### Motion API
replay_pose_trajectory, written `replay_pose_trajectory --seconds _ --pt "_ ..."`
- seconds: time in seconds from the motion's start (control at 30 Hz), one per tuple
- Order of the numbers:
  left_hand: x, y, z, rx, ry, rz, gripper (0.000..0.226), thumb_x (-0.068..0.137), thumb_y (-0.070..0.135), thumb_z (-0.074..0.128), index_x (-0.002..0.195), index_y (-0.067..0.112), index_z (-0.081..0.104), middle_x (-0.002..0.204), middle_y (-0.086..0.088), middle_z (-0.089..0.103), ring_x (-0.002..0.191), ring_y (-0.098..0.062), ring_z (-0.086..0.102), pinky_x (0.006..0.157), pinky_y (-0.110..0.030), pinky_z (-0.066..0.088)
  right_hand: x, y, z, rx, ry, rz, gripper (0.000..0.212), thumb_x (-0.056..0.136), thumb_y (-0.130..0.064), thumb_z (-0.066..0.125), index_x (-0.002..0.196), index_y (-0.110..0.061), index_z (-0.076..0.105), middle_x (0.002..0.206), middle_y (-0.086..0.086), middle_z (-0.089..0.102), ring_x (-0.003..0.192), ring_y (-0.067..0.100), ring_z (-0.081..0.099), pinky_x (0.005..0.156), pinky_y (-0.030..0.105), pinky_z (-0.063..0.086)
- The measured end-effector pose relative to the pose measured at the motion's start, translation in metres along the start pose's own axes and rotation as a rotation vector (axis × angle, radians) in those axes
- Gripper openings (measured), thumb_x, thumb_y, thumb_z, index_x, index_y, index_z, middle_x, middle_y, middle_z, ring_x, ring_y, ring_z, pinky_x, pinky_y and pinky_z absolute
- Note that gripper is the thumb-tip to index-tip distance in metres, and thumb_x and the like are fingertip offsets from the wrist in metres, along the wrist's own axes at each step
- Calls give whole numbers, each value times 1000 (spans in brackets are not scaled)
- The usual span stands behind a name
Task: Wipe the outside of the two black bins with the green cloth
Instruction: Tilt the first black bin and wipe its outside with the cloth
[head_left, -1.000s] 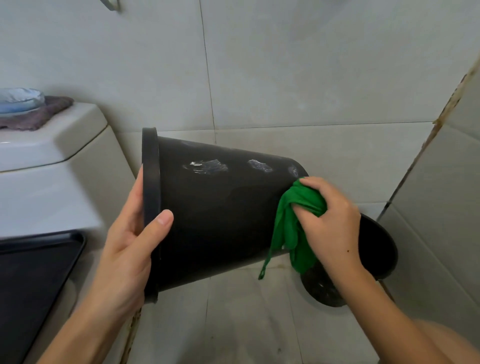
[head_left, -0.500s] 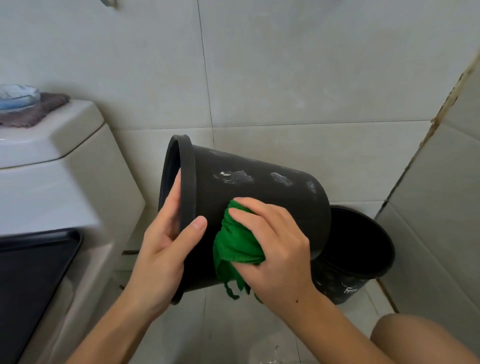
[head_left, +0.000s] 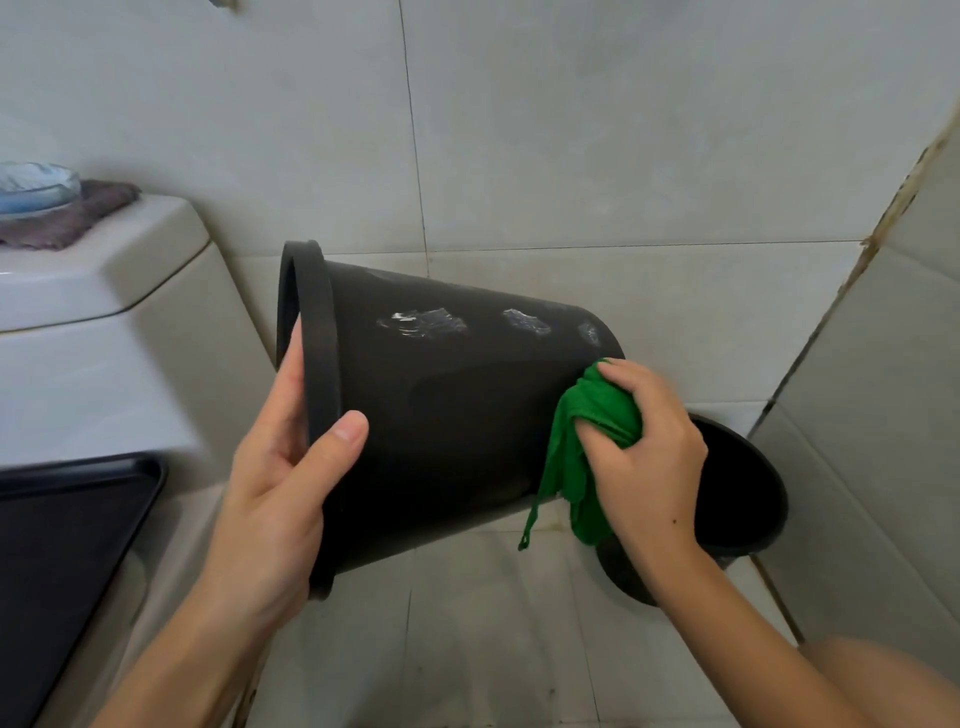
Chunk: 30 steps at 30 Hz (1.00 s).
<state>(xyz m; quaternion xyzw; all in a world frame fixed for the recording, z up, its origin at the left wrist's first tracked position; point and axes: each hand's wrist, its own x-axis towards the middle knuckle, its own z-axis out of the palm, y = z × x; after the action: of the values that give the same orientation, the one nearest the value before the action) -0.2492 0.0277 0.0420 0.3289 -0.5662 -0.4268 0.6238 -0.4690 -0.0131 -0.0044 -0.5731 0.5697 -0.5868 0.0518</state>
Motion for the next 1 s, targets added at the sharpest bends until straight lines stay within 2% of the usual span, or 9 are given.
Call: replay_pose_trajectory --seconds 0.1,0.23,0.3,0.37,0.47,0.63,0.73,0.87,1.0 --pt "0 -8 11 1 -26 5 68 86 6 48 149 26 34 141 10 56 132 -10 50 102 -19 43 -14 -20 10 19 -43 -170 47 67 -19 60 113 -11 67 119 -1 64 111 15 59 100 25 43" --pt "0 -14 19 -35 -50 -12 66 87 6 47 149 26 34 141 5 56 132 -14 51 103 -24 44 -35 -47 21 16 -107 -367 49 69 -23 62 114 -5 66 120 7 63 110 22 57 98 22 41" --pt "0 -14 19 -37 -53 -17 66 88 6 47 150 26 33 141 3 56 132 -16 52 105 -27 44 -38 -49 21 11 -159 -398 57 69 -28 60 121 -5 62 126 7 58 114 24 53 96 27 42" --pt "0 -13 18 -30 -55 -20 67 89 7 46 151 26 31 141 3 56 132 -17 52 106 -29 43 -39 -47 20 34 -230 -393 60 78 -40 55 129 -7 56 133 6 51 121 21 48 98 29 41" --pt "-2 -12 16 -13 -46 -8 68 89 7 46 152 25 29 142 3 56 132 -18 51 107 -31 43 -41 -44 24 45 -229 -352 61 96 -57 32 133 -15 55 137 3 48 127 16 42 101 30 40" --pt "1 -6 7 -90 47 -37 64 88 12 48 148 30 37 139 1 58 130 -22 53 108 -44 40 -44 -41 25 -86 -4 -366 43 100 -45 38 123 -22 66 127 4 46 116 20 44 95 29 41" --pt "3 -1 7 -62 43 -4 63 89 12 46 149 29 35 142 1 55 133 -22 51 112 -51 37 -42 -37 22 -119 6 -377 43 99 -48 41 129 -23 60 119 2 47 108 19 47 85 30 45" --pt "6 2 3 -46 86 20 65 89 12 46 150 28 33 141 2 56 132 -19 51 110 -48 39 -39 -26 23 -18 -4 -263 48 91 -42 57 131 -15 51 120 2 56 112 12 50 98 11 35" --pt "6 8 1 -73 103 15 64 88 13 46 148 32 36 141 4 56 132 -19 51 113 -54 35 -39 -20 27 109 43 -198 42 88 -25 61 125 -5 59 127 0 56 121 10 52 103 14 38"
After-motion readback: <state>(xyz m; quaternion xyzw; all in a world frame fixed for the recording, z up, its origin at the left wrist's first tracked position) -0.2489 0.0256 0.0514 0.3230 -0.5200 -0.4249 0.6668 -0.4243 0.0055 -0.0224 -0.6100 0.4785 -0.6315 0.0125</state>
